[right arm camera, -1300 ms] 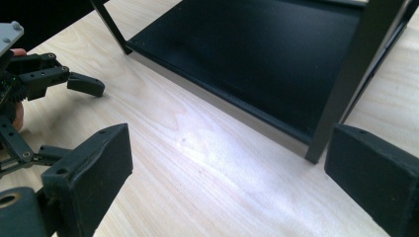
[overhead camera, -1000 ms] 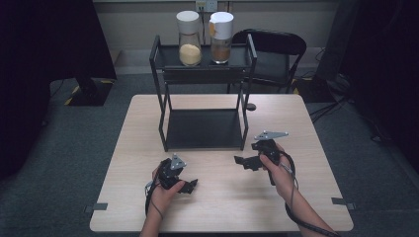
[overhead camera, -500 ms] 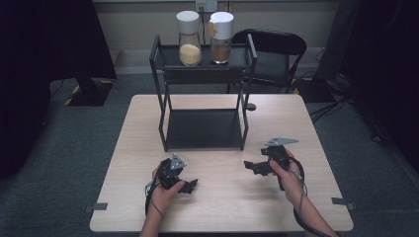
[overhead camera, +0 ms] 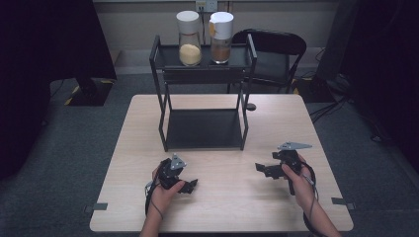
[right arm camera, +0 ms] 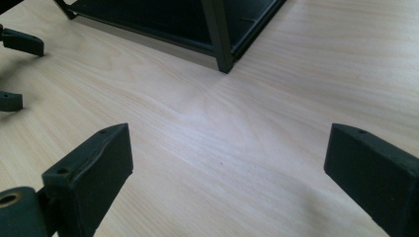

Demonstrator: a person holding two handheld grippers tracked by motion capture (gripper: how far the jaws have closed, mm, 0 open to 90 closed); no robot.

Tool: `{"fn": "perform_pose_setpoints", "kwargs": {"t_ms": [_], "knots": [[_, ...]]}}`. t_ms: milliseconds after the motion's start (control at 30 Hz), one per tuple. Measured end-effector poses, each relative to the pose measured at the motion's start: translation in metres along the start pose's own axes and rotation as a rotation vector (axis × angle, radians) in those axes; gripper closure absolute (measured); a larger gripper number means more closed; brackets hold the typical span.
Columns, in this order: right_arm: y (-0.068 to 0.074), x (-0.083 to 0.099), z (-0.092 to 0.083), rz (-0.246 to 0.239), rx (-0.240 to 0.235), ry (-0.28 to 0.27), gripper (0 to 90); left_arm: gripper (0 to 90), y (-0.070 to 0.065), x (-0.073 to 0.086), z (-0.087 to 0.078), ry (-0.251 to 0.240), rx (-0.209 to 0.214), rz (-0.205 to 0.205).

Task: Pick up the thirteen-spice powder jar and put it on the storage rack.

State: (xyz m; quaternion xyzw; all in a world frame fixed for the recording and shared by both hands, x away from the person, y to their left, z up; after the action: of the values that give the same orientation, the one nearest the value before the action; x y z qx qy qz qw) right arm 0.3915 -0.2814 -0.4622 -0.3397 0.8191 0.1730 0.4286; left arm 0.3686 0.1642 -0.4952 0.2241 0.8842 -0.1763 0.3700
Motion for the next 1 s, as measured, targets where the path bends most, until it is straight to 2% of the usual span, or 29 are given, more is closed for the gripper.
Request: {"fn": "perform_pose_setpoints", "kwargs": {"t_ms": [433,1000], "knots": [[-0.009,0.018,-0.013,0.026,0.033,0.011,3.9,0.1,0.0,0.0,0.0,0.0,0.0,0.0],[-0.016,0.035,-0.032,0.025,0.07,0.029,3.9,0.2,0.0,0.0,0.0,0.0,0.0,0.0]]}}
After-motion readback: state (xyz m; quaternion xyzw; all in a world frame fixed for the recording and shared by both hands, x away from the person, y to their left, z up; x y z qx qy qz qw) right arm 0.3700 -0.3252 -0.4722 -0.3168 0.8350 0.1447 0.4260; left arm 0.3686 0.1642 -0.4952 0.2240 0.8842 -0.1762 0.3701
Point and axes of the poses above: each handheld gripper's, and its own axes: z roughly forward along the jaws, x roughly out of its underside, y roughly to its left, the point moved 10 cm from there along z, roughly forward along the jaws, and after that the axes turned 13 degrees about -z, right-handed, at the moved point
